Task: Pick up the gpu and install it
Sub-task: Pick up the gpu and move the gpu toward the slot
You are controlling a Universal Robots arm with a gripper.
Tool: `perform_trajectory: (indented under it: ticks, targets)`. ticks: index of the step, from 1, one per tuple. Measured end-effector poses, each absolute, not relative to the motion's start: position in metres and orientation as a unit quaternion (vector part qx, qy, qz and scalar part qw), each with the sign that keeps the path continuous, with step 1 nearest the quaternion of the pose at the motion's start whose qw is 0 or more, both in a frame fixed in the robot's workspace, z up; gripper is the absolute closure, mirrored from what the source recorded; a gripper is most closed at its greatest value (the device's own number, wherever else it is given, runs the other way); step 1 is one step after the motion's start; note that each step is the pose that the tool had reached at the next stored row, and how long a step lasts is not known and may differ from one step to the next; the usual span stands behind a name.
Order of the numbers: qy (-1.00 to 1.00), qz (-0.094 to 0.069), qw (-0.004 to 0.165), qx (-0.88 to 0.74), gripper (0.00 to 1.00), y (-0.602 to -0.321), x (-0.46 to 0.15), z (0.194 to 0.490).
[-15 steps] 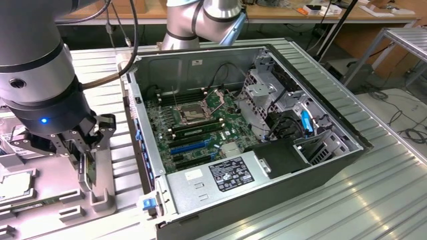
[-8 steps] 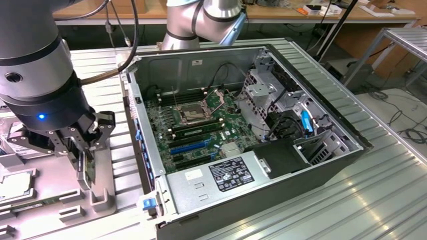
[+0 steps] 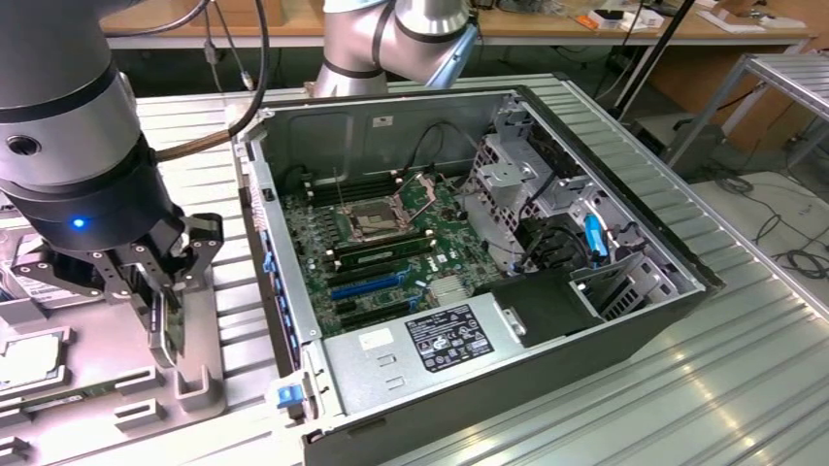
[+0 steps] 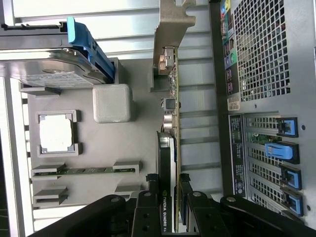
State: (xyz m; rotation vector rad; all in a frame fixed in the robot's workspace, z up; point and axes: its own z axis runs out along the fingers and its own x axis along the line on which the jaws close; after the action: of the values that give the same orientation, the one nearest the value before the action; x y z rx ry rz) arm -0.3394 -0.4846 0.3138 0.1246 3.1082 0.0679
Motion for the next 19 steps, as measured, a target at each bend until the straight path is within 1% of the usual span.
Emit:
perform_trajectory:
  ticks: [8,19]
  targets:
    - [0.999,0.022,0.015,0.040,0.73,-0.485,-0.339,0.316]
    - [0.999,0.022,0.015,0.040,0.73,-0.485,-0.339,0.338]
